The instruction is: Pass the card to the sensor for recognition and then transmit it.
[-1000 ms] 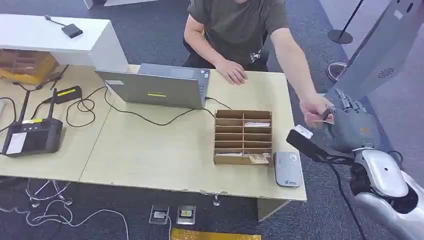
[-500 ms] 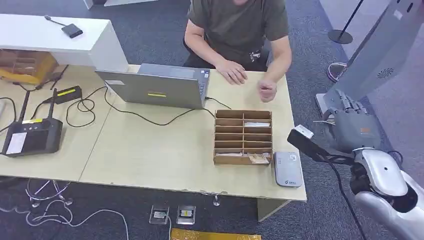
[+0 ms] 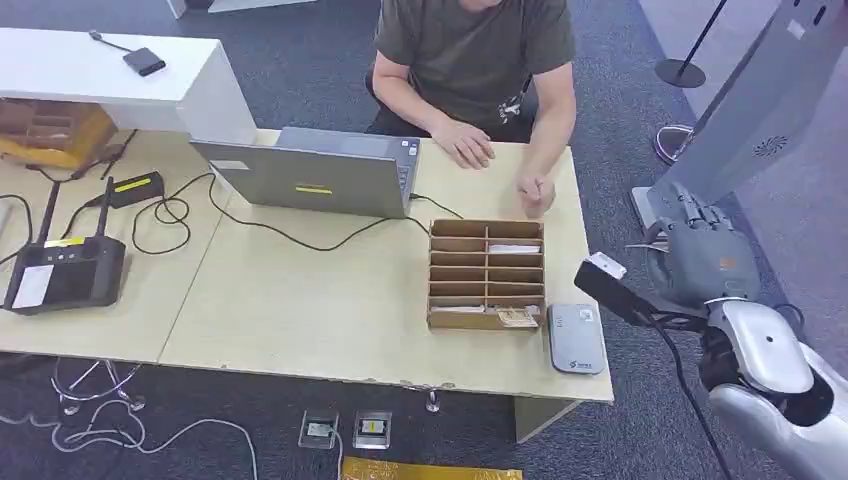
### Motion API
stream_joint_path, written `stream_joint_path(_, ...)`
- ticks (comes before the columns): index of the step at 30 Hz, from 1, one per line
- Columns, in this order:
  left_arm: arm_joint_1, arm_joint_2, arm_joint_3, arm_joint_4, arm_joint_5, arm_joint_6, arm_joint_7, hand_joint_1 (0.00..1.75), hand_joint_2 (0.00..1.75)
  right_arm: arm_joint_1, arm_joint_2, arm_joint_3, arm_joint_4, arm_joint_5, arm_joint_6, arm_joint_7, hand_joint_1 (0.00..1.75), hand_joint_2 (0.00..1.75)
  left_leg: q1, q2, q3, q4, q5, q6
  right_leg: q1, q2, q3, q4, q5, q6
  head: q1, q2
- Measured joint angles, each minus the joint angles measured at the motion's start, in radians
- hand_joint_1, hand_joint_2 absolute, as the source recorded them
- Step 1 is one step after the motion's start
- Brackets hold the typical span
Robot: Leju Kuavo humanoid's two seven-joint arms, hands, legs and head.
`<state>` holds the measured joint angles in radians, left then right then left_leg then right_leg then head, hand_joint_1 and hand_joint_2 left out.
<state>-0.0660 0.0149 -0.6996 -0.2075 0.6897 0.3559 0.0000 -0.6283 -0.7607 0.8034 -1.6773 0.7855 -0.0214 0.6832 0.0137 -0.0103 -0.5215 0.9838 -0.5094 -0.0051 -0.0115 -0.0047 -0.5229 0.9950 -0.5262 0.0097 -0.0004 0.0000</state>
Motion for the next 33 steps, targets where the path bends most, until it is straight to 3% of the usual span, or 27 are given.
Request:
stream_joint_path(16,0.0,0.001,-0.01,0.0,0.011,0.001,0.0,0.0,0.0,0.006,-0.008,-0.001,0.001,-0.002,0.013,0.0,1.75,1.75,0.0,0.0,0.0,0.0,0.0,0.0,0.0,0.0,0.0,0.0,0.0,0.0,0.0,0.0)
stream_joint_path(22,-0.002,0.001,-0.018,0.0,0.014,0.002,0.001,0.0,0.0,0.034,-0.006,0.006,0.007,-0.093,0.059,-0.005,1.75,1.75,0.001,0.0,0.0,0.0,0.0,0.0,0.001,-0.001,0.0,0.0,0.0,0.0,0.0,0.0)
stream_joint_path(26,-0.003,0.0,-0.029,0.0,0.014,0.003,0.004,0.0,0.0,0.121,0.023,0.044,0.075,-0.1,-0.024,-0.032,1.75,1.75,0.0,-0.003,-0.002,0.0,0.0,0.0,0.0,-0.003,0.0,0.0,0.0,0.0,0.0,0.0)
stream_joint_path(33,-0.004,0.0,-0.043,0.0,0.018,0.003,0.005,0.0,0.0,0.144,0.042,0.079,0.126,-0.115,-0.034,-0.03,1.75,1.75,0.0,-0.002,-0.001,0.0,0.0,0.0,0.0,-0.001,0.0,0.0,0.0,0.0,0.0,0.0)
